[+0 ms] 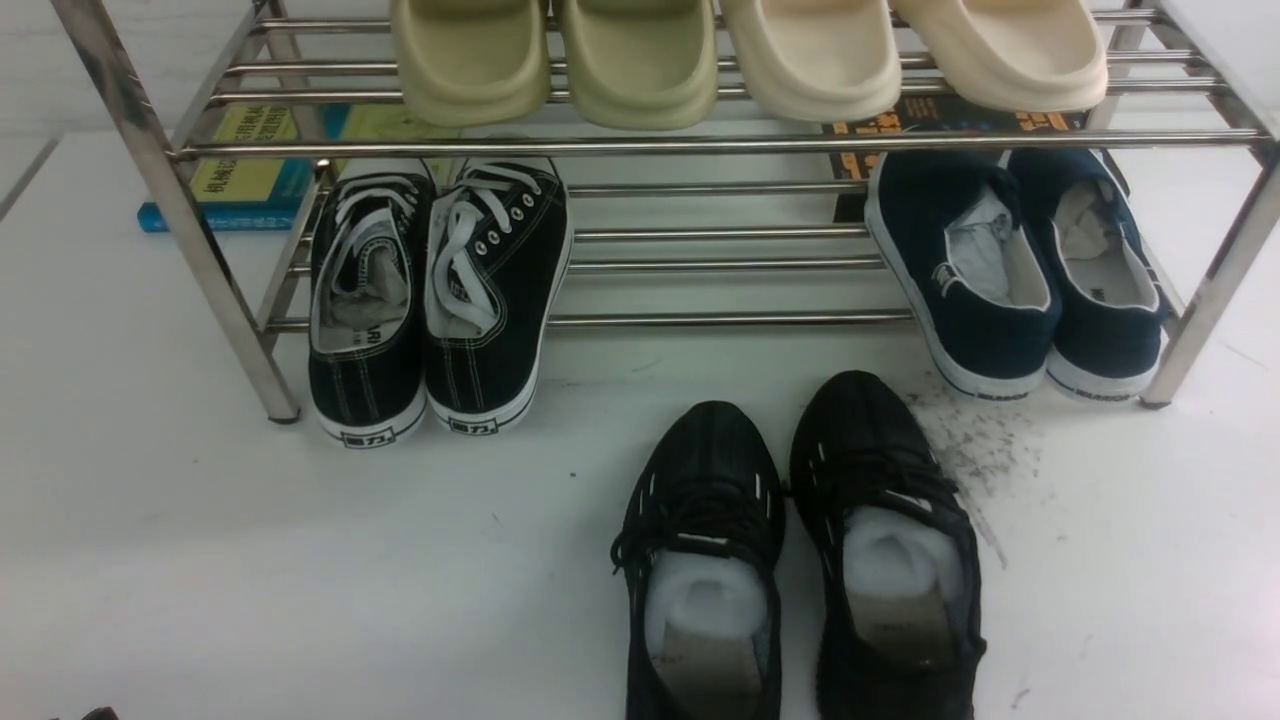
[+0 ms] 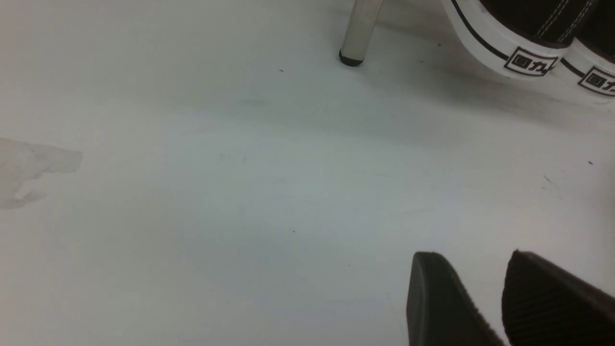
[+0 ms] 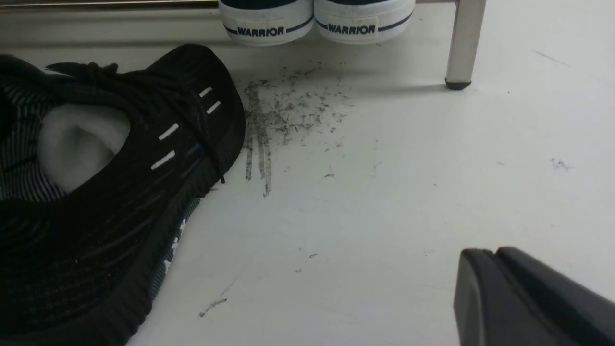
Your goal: Take the shoes off the shelf with your hand on the white table.
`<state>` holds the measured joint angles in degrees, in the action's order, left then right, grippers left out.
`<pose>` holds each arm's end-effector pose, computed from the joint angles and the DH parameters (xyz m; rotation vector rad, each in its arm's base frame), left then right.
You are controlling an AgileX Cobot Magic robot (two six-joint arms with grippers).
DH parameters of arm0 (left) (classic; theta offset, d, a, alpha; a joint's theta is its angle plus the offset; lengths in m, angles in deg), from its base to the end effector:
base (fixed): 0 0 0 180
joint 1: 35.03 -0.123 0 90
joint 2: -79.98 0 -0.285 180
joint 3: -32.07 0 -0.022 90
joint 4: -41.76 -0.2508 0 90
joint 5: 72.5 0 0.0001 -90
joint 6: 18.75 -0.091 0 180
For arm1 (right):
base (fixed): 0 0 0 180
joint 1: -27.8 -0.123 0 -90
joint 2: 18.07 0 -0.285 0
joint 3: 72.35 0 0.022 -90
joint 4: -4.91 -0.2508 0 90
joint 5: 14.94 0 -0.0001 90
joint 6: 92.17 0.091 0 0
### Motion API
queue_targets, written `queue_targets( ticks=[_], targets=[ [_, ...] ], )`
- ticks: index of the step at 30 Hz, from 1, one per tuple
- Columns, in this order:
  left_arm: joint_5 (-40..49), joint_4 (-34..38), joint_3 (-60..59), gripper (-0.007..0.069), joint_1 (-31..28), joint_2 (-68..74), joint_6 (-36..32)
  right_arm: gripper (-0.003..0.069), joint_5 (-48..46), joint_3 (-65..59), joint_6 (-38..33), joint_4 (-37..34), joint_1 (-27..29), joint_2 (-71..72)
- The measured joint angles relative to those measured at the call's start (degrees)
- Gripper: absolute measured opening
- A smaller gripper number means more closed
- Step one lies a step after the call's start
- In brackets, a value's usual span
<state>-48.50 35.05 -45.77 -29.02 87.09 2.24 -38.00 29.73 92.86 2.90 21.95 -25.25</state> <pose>0.0513 -0.0010 0.1729 -0.1791 1.8953 -0.2022 0.0513 0.0065 0.1735 0.0076 1.8908 0.1648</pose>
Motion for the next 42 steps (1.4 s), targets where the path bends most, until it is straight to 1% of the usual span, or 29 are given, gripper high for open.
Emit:
queue_targets(
  ticks=[42],
  targets=[
    [0.0,0.0,0.0,0.0240,0.0,0.0,0.0,0.0102,0.1,0.0,0.0,-0.2,0.0,0.0]
  ],
)
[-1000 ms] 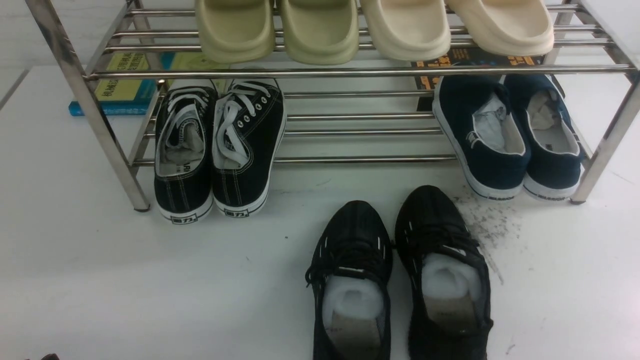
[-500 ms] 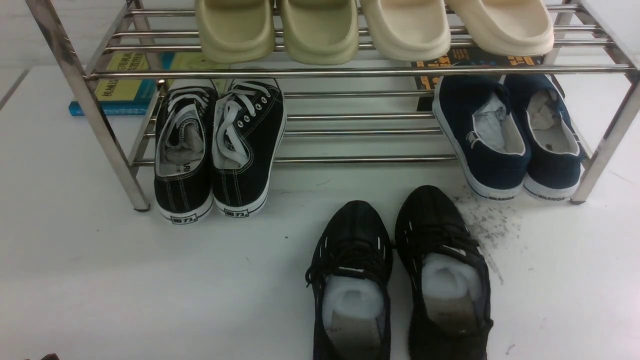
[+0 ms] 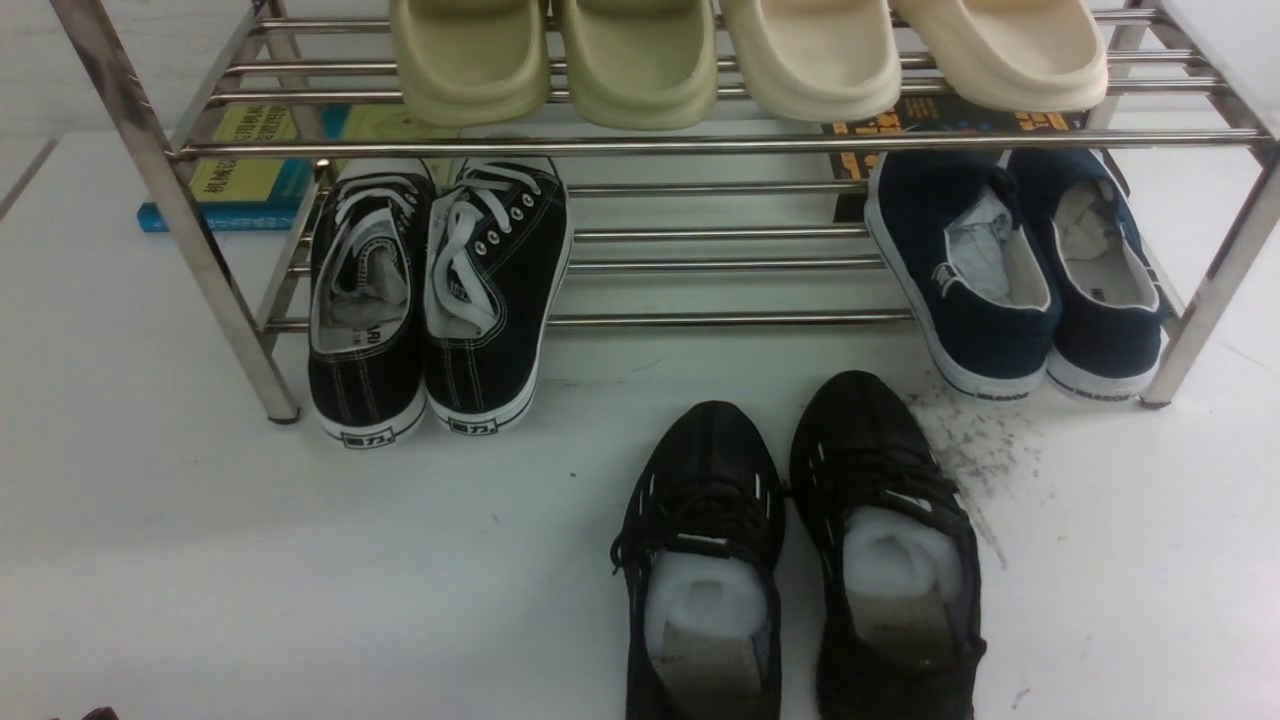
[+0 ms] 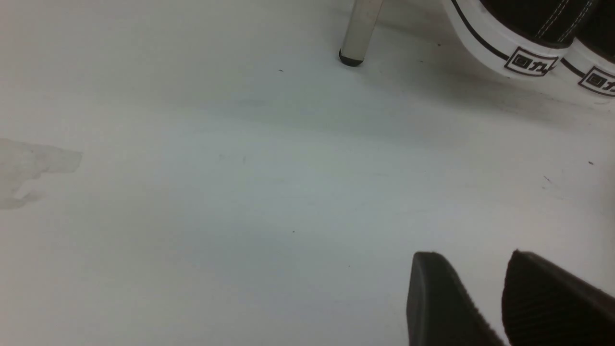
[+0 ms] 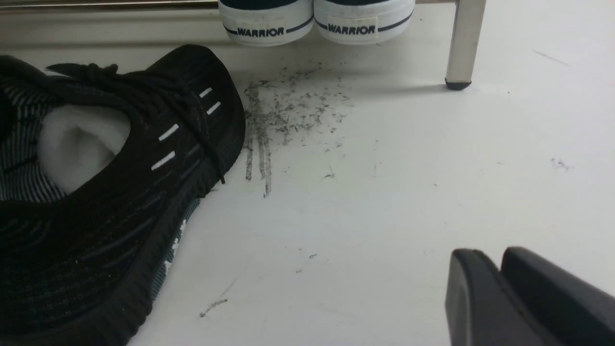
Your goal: Take the shoes off the shelf with your hand on the white table.
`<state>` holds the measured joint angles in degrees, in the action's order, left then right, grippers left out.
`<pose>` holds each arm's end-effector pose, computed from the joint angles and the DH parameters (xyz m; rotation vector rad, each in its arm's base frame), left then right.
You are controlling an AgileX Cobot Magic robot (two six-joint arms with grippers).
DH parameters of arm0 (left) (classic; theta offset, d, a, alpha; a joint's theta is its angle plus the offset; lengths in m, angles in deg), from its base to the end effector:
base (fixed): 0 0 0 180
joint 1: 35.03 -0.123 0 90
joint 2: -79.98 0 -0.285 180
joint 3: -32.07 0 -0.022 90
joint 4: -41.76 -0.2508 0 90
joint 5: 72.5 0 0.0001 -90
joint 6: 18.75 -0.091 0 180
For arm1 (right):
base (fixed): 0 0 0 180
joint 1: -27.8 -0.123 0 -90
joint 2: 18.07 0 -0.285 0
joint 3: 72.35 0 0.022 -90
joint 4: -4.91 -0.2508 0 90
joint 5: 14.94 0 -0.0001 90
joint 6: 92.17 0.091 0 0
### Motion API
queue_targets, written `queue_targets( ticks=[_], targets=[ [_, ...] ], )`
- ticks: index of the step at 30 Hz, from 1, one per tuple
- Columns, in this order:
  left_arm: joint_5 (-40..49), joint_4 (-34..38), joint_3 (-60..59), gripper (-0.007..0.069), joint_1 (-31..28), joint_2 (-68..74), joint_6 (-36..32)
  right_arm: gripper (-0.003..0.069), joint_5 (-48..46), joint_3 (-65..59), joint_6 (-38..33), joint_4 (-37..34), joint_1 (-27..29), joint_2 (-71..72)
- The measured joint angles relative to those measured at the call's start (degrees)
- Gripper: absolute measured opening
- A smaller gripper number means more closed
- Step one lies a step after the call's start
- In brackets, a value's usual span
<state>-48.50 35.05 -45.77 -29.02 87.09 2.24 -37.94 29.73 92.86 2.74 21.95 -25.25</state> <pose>0.0513 -0.0010 0.1729 -0.1791 1.8953 -0.2022 0.0513 0.0066 0.1736 0.0093 1.8898 0.1676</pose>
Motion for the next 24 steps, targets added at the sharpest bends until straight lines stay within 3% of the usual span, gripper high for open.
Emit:
queue_targets(
  ticks=[24],
  targets=[
    [0.0,0.0,0.0,0.0240,0.0,0.0,0.0,0.0131,0.0,0.0,0.0,0.0,0.0,0.0]
  ],
)
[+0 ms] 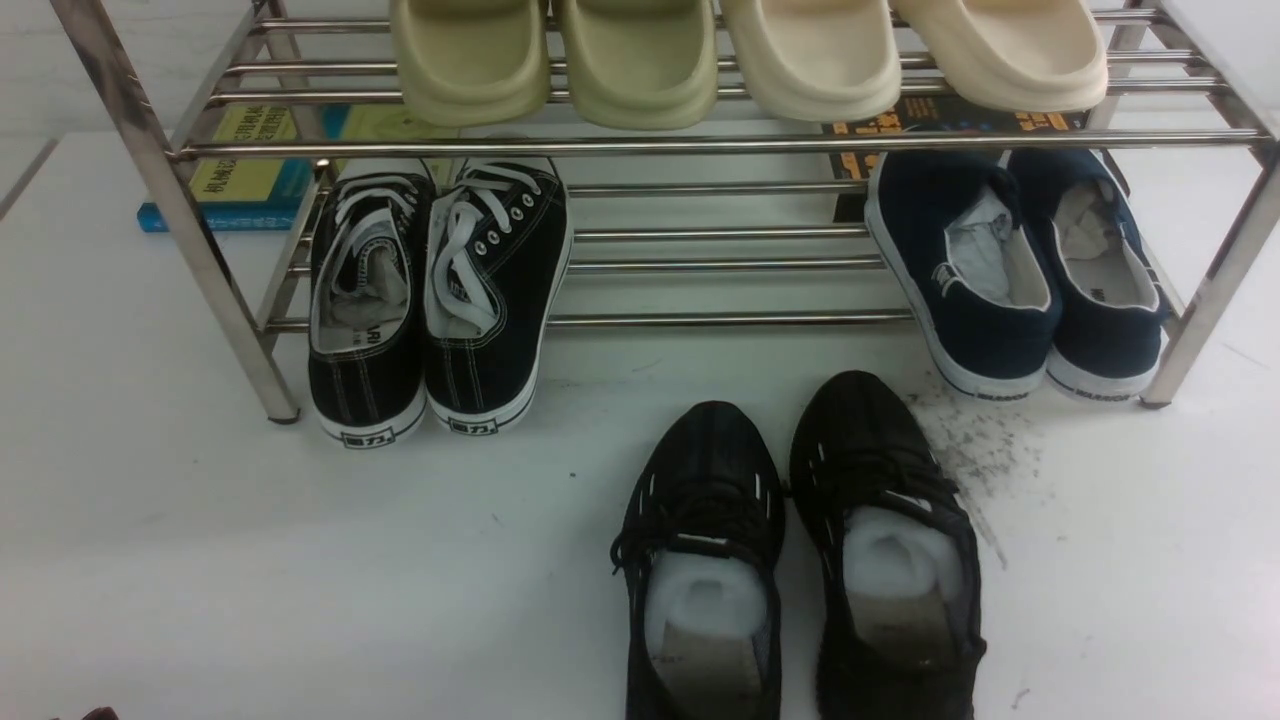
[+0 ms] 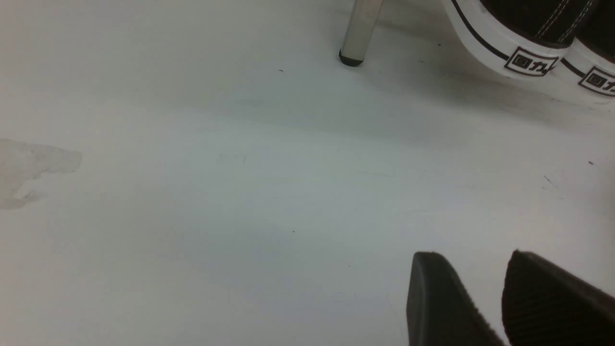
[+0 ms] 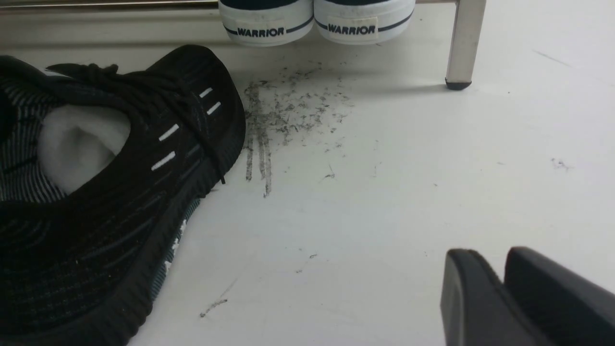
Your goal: Take the shoes off the shelf with your hand on the white table.
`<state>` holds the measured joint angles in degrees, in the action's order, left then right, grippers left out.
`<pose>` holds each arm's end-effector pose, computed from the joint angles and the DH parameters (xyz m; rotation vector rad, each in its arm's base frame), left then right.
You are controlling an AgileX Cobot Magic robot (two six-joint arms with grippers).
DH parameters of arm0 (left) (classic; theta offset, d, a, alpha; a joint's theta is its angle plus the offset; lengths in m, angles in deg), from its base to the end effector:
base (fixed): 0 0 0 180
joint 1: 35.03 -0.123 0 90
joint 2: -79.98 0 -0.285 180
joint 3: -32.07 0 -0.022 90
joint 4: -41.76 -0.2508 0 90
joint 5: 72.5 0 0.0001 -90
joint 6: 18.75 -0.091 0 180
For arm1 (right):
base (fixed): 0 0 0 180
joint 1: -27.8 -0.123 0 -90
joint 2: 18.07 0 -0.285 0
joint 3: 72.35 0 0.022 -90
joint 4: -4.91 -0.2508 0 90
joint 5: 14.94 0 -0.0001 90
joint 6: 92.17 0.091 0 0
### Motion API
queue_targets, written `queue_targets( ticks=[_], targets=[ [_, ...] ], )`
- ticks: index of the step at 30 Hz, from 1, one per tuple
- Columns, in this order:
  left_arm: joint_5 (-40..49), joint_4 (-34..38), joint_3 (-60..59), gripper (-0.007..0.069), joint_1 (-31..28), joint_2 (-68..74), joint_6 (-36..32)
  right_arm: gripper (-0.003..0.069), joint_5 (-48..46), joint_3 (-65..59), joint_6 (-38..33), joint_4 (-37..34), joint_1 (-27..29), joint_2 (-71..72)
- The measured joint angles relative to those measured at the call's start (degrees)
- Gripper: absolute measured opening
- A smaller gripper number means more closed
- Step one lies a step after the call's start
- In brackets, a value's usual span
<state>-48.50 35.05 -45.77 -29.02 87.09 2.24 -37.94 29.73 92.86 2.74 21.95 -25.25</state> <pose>0.0513 -0.0010 0.1729 -0.1791 1.8953 -0.2022 0.0513 0.0066 0.1736 0.0093 1.8898 0.1676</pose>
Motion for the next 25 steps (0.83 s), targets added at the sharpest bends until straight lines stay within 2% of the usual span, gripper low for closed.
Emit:
queue_targets(
  ticks=[25],
  targets=[
    [0.0,0.0,0.0,0.0240,0.0,0.0,0.0,0.0153,0.0,0.0,0.0,-0.1,0.0,0.0]
  ],
)
